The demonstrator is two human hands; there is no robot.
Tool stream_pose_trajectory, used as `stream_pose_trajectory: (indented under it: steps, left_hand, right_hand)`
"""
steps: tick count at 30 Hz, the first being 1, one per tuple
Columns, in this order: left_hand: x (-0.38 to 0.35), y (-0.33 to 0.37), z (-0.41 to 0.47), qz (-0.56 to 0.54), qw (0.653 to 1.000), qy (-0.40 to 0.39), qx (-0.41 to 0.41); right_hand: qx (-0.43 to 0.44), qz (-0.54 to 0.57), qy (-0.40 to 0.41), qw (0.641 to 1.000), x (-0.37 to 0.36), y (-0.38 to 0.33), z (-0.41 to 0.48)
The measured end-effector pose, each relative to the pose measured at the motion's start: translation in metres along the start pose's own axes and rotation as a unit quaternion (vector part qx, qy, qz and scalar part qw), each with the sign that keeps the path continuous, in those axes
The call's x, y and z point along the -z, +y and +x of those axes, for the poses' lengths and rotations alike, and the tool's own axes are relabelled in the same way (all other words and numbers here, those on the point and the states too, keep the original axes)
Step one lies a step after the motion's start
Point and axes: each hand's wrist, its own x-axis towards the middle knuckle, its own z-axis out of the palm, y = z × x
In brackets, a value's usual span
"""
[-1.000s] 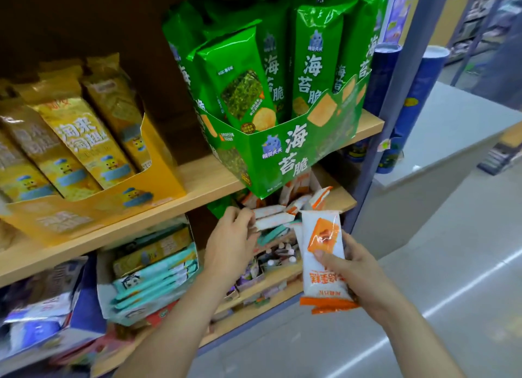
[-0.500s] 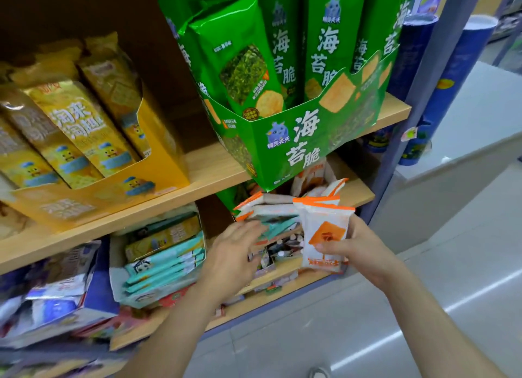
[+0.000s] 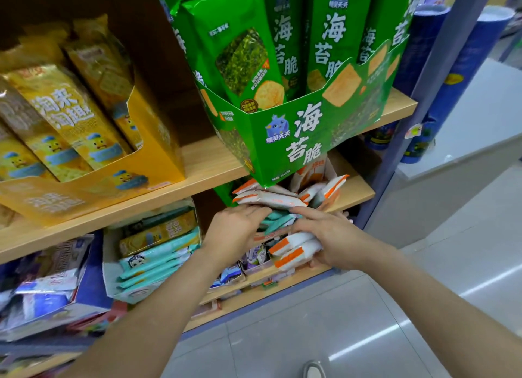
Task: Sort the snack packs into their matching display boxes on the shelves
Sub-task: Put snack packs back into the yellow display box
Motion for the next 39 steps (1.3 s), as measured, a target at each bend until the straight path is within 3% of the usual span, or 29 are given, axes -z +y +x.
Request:
stream_pose_trajectory:
  steps: [5, 11, 15, 17, 21, 25, 33, 39]
  left_hand:
    - [0.014, -0.003, -0.018, -0.078, 0.992, 0.075, 0.070]
    - [0.029, -0.008, -0.025, -0.149, 0.966, 0.101, 0.187]
    - [0.045, -0.006, -0.034, -0.171, 0.957, 0.106, 0.210]
    - [0.056, -0.006, -0.043, -0.157, 0.959, 0.120, 0.203]
    - [0.067, 0.001, -0.068, -0.147, 0.957, 0.140, 0.206]
    - [0.078, 0.009, -0.093, -0.144, 0.947, 0.169, 0.232]
    - [0.093, 0.016, -0.129, -0.244, 0.881, 0.187, 0.360]
    - [0.095, 0.022, -0.147, -0.322, 0.814, 0.192, 0.445]
  right_hand:
    - [0.002, -0.010, 0.032, 0.999, -0.005, 0.003, 0.011]
    - [0.047, 0.146, 0.137, 0.979, 0.002, 0.004, 0.008]
    - [0.041, 0.237, 0.200, 0.950, 0.001, -0.001, -0.005]
    - [0.044, 0.220, 0.212, 0.951, -0.005, -0.003, -0.011]
    - [0.044, 0.083, 0.219, 0.971, -0.026, -0.003, -0.014]
    - [0.049, 0.050, 0.219, 0.973, -0.036, -0.005, -0.015]
    - [0.063, 0.116, 0.218, 0.967, -0.031, -0.019, -0.009]
    - [0.084, 0.076, 0.231, 0.966, -0.031, -0.034, -0.009]
